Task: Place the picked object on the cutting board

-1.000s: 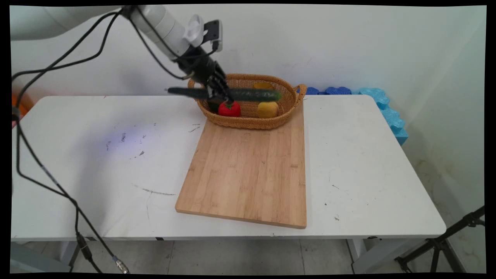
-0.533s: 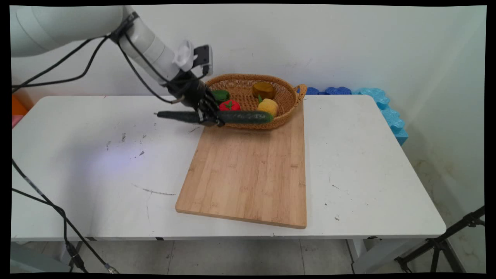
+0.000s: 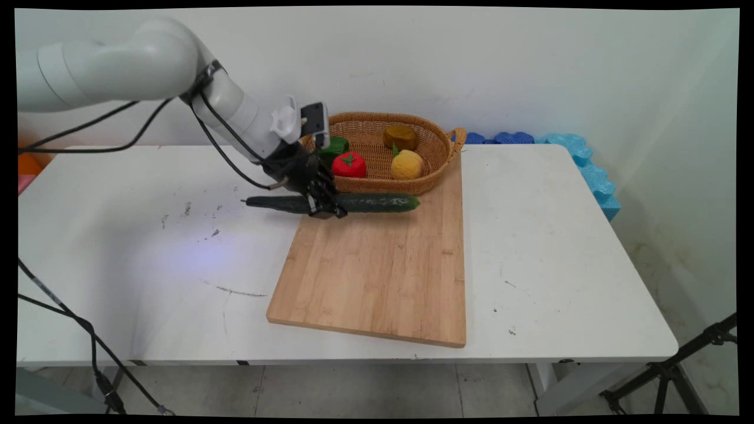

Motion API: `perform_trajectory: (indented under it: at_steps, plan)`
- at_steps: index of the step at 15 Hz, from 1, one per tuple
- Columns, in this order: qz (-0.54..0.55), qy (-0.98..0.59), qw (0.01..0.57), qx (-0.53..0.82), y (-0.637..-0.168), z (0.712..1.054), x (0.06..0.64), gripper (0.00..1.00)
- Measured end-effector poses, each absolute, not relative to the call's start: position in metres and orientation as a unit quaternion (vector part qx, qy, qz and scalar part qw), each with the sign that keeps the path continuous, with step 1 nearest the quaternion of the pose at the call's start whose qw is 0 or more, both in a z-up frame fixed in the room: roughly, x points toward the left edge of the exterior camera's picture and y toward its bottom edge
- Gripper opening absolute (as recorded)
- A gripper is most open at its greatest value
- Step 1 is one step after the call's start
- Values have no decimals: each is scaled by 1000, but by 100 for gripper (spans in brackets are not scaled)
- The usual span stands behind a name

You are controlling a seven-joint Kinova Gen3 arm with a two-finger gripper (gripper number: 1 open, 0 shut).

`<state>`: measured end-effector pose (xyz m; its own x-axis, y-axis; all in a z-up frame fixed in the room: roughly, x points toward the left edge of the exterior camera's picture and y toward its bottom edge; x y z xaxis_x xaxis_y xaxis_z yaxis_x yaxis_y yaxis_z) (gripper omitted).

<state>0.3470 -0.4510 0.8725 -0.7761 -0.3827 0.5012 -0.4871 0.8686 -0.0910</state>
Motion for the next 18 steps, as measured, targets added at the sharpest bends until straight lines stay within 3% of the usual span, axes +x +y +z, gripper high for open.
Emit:
perform_trajectory:
  at_steps: [13, 14, 18]
  plan:
    - [127, -930, 253, 233, -459, 815, 311, 0]
    - [128, -930, 253, 233, -459, 813, 310, 100]
    - [131, -930, 254, 229, -460, 807, 306, 100]
